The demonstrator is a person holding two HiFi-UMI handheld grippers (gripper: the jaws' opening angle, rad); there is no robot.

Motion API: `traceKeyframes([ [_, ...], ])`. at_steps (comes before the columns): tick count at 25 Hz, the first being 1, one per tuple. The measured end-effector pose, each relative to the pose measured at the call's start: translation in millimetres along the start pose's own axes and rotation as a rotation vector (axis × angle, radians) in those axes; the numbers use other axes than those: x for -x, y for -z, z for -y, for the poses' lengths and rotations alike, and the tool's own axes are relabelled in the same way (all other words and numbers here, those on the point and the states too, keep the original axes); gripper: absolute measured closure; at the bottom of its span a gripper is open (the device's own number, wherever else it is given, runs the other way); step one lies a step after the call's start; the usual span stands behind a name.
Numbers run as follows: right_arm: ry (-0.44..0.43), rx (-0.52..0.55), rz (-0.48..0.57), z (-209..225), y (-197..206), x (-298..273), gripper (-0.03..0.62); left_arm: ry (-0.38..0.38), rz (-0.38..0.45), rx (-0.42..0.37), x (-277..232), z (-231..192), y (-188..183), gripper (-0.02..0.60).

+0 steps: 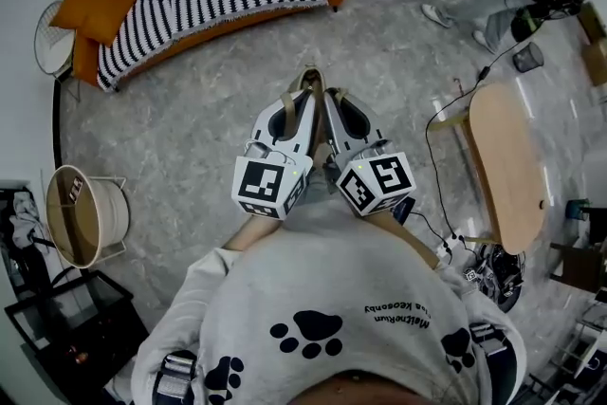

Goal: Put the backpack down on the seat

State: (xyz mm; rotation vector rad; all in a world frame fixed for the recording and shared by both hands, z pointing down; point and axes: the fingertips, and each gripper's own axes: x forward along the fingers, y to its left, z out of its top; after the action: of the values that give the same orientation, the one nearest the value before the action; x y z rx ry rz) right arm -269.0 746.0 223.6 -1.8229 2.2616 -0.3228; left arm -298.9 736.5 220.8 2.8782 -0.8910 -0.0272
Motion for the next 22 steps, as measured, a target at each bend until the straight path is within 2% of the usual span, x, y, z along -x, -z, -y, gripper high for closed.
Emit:
traceKeyframes([
  [8, -0.072, 0.022, -0.002, 58.7, -23.9, -46.0, 0.553, -0.054, 0.021, 0.009, -79.1, -15.6, -6.1, 0.563],
  [14, -0.068, -0.003, 0.000, 83.2, -29.0, -49.4, 0.553, -0.052, 0.014, 0.011, -101.1, -10.4, -4.6, 0.563],
  [22, -0.053, -0.007, -0.012, 95.4, -25.5, -63.7, 0.553, -0.025, 0.010, 0.035, -120.4, -18.5, -1.2, 0.563],
])
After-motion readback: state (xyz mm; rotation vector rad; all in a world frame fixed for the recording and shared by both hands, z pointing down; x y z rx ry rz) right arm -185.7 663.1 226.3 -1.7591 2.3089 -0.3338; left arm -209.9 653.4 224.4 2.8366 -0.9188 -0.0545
